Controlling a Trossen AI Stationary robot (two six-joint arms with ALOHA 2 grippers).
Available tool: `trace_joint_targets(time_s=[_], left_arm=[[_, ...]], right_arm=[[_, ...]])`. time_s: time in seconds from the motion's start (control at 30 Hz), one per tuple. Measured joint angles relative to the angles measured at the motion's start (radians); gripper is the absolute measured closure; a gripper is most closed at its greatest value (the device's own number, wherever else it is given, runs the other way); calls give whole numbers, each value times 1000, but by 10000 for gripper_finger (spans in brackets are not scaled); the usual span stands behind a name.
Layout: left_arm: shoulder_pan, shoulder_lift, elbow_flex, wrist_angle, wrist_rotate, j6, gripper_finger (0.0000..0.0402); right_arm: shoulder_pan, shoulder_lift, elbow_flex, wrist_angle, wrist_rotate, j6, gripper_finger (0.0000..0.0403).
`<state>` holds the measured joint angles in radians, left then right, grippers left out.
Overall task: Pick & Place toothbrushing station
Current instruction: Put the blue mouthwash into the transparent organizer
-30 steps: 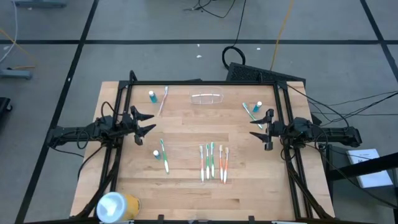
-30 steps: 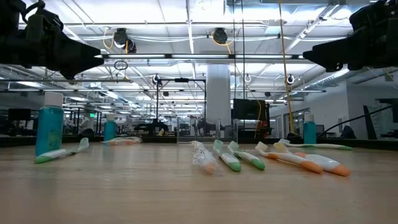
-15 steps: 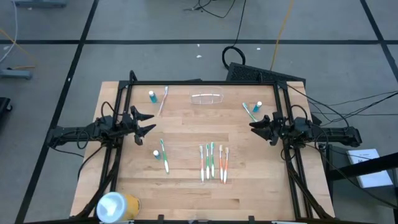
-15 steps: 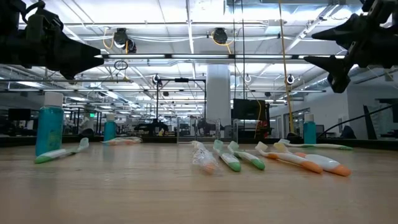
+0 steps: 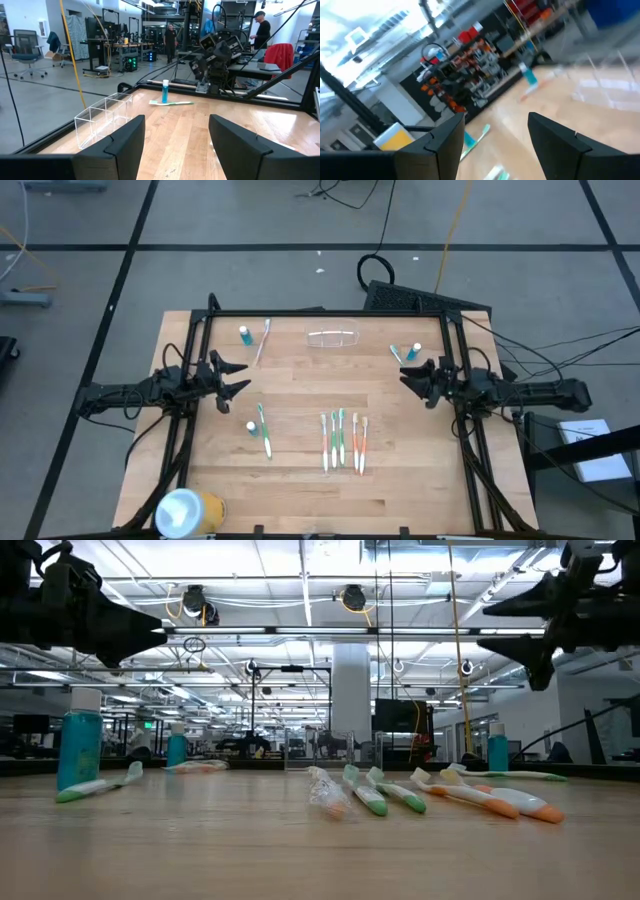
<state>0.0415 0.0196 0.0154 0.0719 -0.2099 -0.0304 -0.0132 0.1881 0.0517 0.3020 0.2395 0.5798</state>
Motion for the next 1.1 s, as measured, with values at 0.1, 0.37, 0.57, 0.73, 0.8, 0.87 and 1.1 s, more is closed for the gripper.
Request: trace_joint_targets(time_s=[0.1,0.37,0.57,0.73,0.8,0.87,1.1], left_arm=[[0,0,0,0,0,0,174],[0,0,0,0,0,0,174],[0,0,0,0,0,0,174],[0,0,0,0,0,0,174],[0,0,0,0,0,0,174],[0,0,0,0,0,0,174],[0,0,0,0,0,0,174]], right_arm=[[0,39,0,77,36,-130,188],[0,206,44,77,254,-435,131],[-3,350,316,-91,409,-609,109],[-67,468,625,-668,497,-459,109],[-102,511,696,-849,497,-303,109],[-132,545,724,-973,495,-161,109],[-271,654,728,-1126,354,123,109]])
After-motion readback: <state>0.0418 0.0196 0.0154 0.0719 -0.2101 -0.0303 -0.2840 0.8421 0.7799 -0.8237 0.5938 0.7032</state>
